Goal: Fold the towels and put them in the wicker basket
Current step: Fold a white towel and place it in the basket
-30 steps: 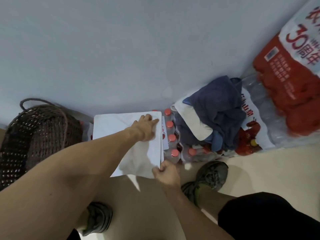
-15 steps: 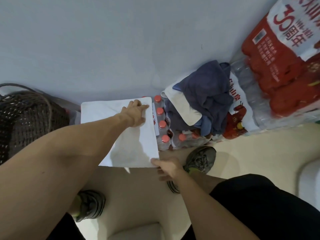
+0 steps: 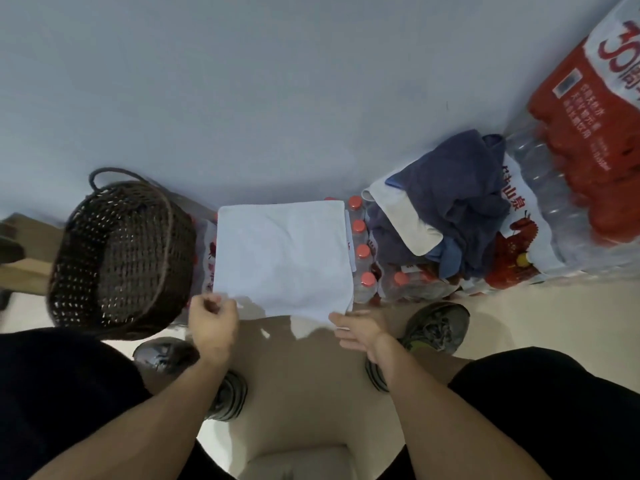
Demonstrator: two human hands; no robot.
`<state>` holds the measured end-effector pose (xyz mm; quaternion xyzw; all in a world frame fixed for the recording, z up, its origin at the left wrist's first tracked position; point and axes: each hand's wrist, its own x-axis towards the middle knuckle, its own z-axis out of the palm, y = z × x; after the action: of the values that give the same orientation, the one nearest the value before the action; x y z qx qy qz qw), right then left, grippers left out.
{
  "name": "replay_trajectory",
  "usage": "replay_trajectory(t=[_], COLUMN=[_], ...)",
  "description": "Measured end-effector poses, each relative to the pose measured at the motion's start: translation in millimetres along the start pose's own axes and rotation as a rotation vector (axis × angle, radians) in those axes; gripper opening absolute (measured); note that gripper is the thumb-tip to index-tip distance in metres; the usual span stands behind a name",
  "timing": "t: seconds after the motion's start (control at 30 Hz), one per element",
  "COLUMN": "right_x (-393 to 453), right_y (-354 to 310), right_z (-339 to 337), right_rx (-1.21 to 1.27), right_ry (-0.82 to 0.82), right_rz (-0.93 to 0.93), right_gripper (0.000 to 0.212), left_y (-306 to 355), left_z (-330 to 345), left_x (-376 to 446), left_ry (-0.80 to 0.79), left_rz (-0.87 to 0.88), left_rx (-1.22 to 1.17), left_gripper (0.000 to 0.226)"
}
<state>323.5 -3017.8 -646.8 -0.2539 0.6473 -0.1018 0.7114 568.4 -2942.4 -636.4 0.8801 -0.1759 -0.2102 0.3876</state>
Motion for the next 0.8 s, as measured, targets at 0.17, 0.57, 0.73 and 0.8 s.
replay_trajectory(t=[0.17,0.57,0.73,0.8], right_x=[-8.6,-13.7,1.9,6.1], right_y=[-11.8,-31.9,-14.0,-13.5], right_z=[1.2,1.0,13.5,17.0], right_rx=[-0.030,-0.250,-0.299,-0.195], right_ry=[0.127,0.180,0.306,0.291], right_rz=[-0.042,-0.114,-0.242,-0.241], right_gripper=[0.038,0.015,0.029,0.030], left_y=[-25.8,-25.9,-20.8,-19.3], left_z=[-14.0,-14.4,-17.9,-20.6], left_x=[6.9,31.9,38.5,37.9], left_ry=[-0.182,-0.328,-0.304,-0.340], left_rz=[-0.457,-0.616,-0.600,-0.574], left_rx=[-0.168,-0.169,-0.072,0.000], left_gripper=[0.051,0.055,0.047,0.041])
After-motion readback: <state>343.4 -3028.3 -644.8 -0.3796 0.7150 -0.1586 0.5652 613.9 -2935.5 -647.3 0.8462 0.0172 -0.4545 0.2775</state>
